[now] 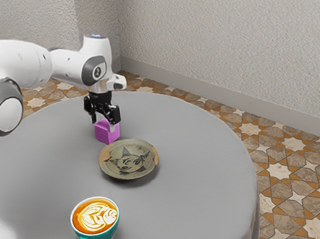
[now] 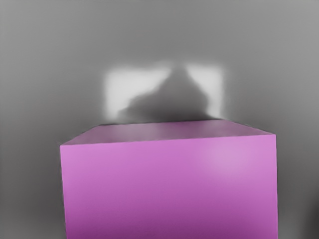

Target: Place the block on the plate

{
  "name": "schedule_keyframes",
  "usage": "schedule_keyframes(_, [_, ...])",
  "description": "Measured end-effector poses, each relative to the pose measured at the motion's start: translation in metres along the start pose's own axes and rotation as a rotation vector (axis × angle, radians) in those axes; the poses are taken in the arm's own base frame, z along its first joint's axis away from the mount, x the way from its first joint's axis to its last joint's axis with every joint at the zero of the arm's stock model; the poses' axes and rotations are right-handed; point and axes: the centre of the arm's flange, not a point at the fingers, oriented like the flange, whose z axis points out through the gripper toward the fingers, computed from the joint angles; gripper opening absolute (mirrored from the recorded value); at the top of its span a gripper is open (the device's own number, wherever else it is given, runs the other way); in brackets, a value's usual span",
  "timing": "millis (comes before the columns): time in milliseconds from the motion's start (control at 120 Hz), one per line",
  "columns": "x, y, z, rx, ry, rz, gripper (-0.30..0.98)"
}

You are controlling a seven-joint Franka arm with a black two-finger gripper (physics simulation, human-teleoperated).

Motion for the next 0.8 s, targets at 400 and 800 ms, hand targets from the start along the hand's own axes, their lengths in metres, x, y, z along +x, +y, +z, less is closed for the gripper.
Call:
schedule_keyframes(400, [0.012,0.003,0.021,-0.008,0.010,0.033,0.69])
schedule_keyframes(800, [0.014,0.000,0.022,-0.002,0.015,0.048,0.47])
